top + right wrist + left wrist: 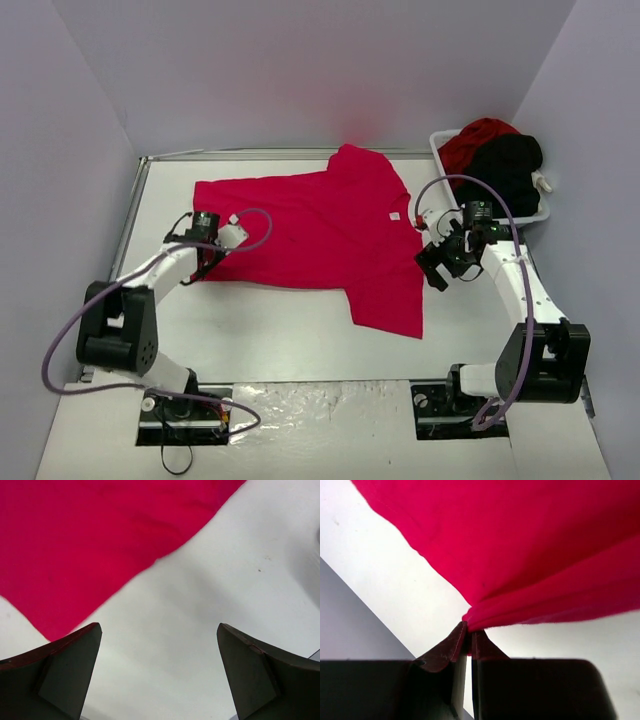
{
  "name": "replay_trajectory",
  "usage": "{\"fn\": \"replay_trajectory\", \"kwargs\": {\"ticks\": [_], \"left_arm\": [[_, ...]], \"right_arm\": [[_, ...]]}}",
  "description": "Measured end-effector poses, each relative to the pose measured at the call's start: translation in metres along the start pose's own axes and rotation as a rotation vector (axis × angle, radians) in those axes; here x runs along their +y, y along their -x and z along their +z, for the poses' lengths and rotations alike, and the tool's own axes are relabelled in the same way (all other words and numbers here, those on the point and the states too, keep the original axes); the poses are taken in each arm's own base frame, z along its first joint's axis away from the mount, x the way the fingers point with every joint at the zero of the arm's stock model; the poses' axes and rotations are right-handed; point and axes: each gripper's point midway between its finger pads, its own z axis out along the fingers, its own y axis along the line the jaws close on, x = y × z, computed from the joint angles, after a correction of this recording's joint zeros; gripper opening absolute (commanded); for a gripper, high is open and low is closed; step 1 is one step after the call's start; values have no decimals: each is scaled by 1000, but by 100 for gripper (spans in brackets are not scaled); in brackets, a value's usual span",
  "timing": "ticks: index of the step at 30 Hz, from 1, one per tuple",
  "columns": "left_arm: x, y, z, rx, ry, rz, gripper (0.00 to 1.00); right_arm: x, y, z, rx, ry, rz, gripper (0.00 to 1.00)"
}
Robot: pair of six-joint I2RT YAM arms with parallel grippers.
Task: Fold and stack the t-shirts
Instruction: Flatten out the tshirt, then grap the side of the flattened tshirt closest away from the robot with both arms
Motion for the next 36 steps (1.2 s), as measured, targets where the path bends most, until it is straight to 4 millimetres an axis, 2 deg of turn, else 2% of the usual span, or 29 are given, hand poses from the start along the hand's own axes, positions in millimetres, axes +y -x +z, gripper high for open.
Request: {"fn": "replay_trajectory", "kwargs": {"ticks": [3, 8, 9, 13, 15, 19, 25, 29, 32, 36], "left_arm": [[22, 11, 16, 23, 6, -71, 2], [46, 43, 42, 29, 0, -155, 2], [50, 50, 47, 29, -1, -170, 2], [59, 68, 67, 31, -3, -216, 2], [55, 66, 73, 45, -14, -232, 2], [46, 57, 78, 72, -31, -257, 2], [53, 49, 80, 75, -18, -301, 2], [60, 42, 82, 72, -8, -343, 2], [63, 39, 83, 70, -6, -360, 2], [63, 38, 83, 69, -5, -365, 2]], "right_arm": [[11, -7, -8, 24, 55, -95, 93], [33, -11, -13, 36, 175, -248, 76], [42, -9, -13, 36, 207, -290, 75], [78, 1, -8, 31, 323, -444, 59], [94, 2, -4, 43, 374, -508, 53], [112, -9, 4, 96, 449, -572, 52], [126, -34, 18, 221, 513, -621, 52], [145, -49, 24, 323, 555, -680, 53], [160, -53, 25, 359, 570, -731, 49], [171, -52, 26, 374, 563, -759, 54]]}}
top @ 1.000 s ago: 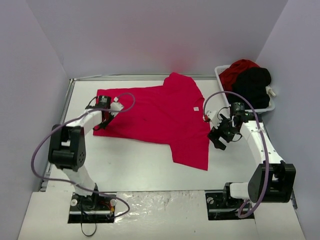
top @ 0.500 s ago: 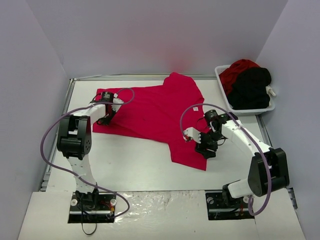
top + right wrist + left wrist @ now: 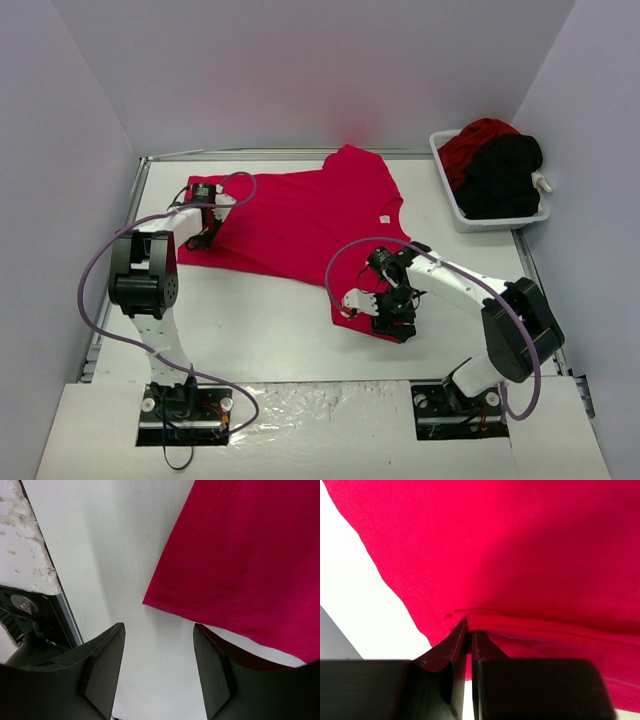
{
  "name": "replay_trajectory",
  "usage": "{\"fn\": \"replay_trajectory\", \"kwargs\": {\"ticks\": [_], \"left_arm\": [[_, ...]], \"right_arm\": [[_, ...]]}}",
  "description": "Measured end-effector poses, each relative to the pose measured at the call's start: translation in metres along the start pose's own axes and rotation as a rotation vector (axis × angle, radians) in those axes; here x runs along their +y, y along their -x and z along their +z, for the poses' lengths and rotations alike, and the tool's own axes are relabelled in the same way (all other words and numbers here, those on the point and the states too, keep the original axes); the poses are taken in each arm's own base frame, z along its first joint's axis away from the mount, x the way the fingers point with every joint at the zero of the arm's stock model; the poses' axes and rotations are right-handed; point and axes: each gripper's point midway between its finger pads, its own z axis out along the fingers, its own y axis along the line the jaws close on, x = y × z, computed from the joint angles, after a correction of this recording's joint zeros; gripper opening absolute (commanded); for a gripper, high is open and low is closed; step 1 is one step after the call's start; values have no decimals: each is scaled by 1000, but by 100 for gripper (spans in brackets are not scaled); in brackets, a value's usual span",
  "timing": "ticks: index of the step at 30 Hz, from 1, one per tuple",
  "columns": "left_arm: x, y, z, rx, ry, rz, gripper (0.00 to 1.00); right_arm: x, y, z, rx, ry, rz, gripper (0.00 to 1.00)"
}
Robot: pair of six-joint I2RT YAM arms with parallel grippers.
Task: Fold and stack the t-shirts
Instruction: Grap the side of the flattened tshirt closest away from the robot with both arms
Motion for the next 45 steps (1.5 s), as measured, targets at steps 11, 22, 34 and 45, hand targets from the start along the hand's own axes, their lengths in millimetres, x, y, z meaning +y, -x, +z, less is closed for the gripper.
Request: {"fn": "replay_trajectory", "kwargs": {"ticks": [11, 22, 34, 45], "left_arm": [[0, 0, 0, -11, 4, -2, 2], [-1, 0, 0, -18, 4, -4, 2], [-2, 0, -1, -36, -5, -8, 2], [-6, -4, -3, -44, -15, -7, 2]], "right_arm": [[6, 9, 28, 107, 44, 1, 58], [5, 13, 31, 203, -13, 26, 56], [-5, 11, 34, 402, -137, 61, 45], [-8, 7, 34, 511, -210, 105, 34]]}}
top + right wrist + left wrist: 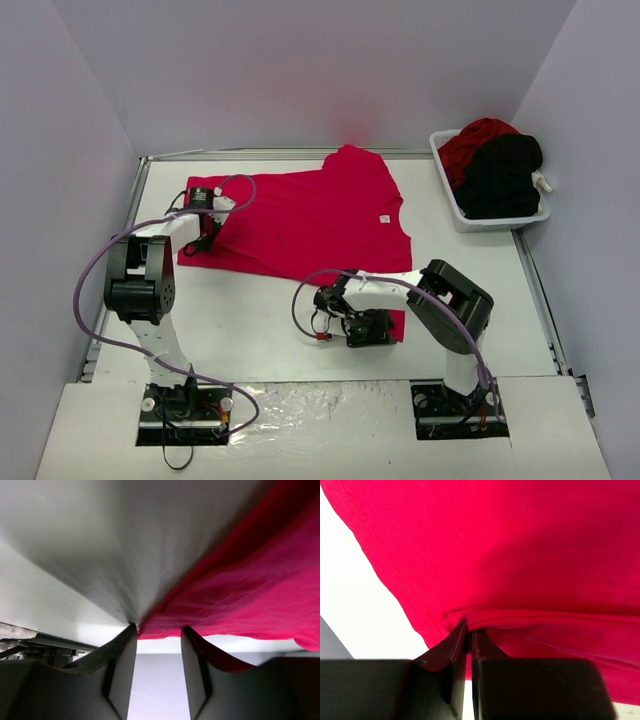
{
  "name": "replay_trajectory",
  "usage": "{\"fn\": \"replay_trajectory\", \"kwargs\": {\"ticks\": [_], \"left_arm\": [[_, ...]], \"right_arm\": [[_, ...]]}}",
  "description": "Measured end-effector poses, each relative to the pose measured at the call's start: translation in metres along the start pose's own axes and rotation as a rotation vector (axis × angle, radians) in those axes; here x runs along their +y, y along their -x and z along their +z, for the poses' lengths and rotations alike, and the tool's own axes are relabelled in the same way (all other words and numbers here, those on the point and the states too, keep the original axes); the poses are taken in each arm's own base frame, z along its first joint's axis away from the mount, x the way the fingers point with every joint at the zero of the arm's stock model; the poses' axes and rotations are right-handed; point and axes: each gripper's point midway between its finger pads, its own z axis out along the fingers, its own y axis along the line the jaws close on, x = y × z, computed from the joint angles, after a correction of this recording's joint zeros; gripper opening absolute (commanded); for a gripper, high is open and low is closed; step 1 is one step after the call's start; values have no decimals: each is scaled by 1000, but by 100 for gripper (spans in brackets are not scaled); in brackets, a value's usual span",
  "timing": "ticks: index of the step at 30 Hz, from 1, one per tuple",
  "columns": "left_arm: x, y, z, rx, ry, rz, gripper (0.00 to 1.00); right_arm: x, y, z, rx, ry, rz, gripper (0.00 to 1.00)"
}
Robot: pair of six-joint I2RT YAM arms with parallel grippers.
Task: Fold and stack the t-shirts
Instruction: Grap the side of the flattened tshirt closest away from the robot with both arms
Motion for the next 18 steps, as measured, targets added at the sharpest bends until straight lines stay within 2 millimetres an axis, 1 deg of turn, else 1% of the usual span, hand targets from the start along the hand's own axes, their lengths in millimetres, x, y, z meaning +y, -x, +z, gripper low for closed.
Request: {"fn": "replay_trajectory", "kwargs": {"ticks": [1, 2, 4, 5, 7, 15, 18], "left_arm": [[0, -1, 0, 0, -1, 1, 2], [-1, -1, -1, 1, -2, 1, 2], [-2, -2, -2, 0, -5, 2, 2], [-2, -3, -2, 0, -5, 2, 2], [-2, -4, -3, 1, -6, 2, 2], [-6, -6, -6, 0, -25, 4, 2], [-10, -8, -9, -1, -43, 4, 2]], "right_arm": [[-1, 0, 0, 11, -9, -2, 29], [-1, 0, 0, 22, -13, -3, 22], [-2, -1, 0, 49, -29, -7, 15], [-1, -1, 1, 61, -36, -13, 8], [1, 1, 0, 66, -45, -14, 0], [1, 2, -1, 66, -50, -12, 0], [2, 1, -2, 52, -25, -30, 0]]}}
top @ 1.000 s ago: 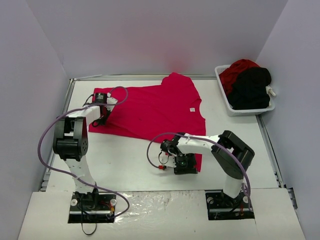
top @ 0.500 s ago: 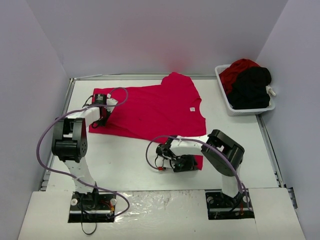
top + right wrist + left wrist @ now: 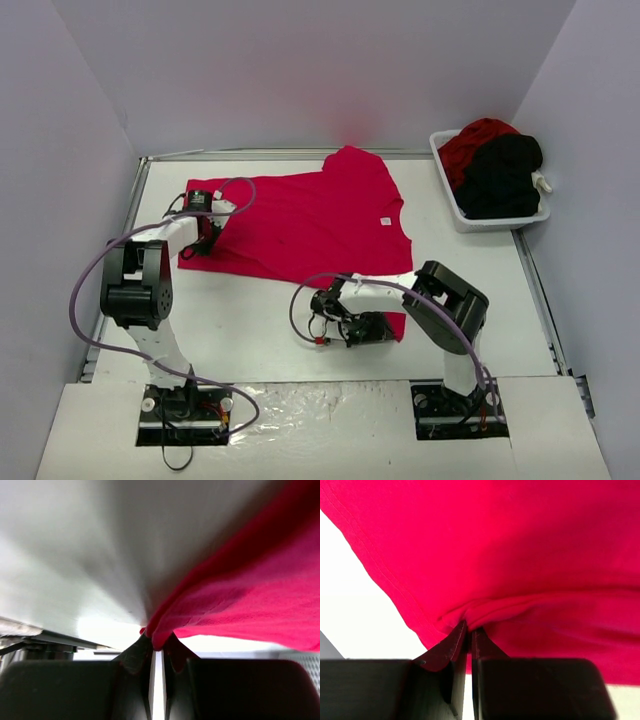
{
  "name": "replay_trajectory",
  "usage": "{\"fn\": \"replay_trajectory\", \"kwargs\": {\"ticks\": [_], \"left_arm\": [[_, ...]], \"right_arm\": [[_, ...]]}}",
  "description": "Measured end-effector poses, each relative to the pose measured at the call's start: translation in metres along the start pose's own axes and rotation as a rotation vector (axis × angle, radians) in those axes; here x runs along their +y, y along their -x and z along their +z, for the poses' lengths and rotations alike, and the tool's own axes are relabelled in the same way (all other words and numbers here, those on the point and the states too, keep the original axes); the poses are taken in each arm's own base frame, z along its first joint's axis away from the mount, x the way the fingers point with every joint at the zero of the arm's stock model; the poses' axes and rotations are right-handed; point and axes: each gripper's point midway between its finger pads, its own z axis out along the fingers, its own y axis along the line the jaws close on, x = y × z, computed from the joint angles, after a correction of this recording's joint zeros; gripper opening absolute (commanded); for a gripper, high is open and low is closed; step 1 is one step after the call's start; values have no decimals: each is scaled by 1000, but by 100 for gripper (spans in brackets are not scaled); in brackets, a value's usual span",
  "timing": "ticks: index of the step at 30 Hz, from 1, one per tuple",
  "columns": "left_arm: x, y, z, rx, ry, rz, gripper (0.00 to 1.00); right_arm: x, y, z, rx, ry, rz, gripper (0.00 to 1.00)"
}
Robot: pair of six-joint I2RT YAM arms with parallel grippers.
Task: Fold and stack the t-shirts
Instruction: Grap the side of the flattened tshirt closest away from the robot with both arms
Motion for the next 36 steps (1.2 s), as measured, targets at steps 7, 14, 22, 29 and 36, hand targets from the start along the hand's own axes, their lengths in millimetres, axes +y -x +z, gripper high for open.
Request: {"fn": "replay_trajectory", "kwargs": {"ticks": [7, 14, 22, 29, 36], "left_arm": [[-15, -3, -34, -47, -84, 33, 2], [-36, -17, -111, -193, -138, 161, 2], [-61, -83, -144, -204, -145, 299, 2], [-70, -124, -153, -188, -125, 390, 2], [-71, -131, -166, -221, -102, 436, 2]], "right_arm": [[-9, -3, -16, -219, 120, 100, 0], [-47, -46, -38, -344, 124, 316, 0], [-36, -57, -43, -317, 168, 324, 0], [-30, -64, -55, -314, 191, 356, 0], [-22, -73, -67, -358, 211, 388, 0]]}}
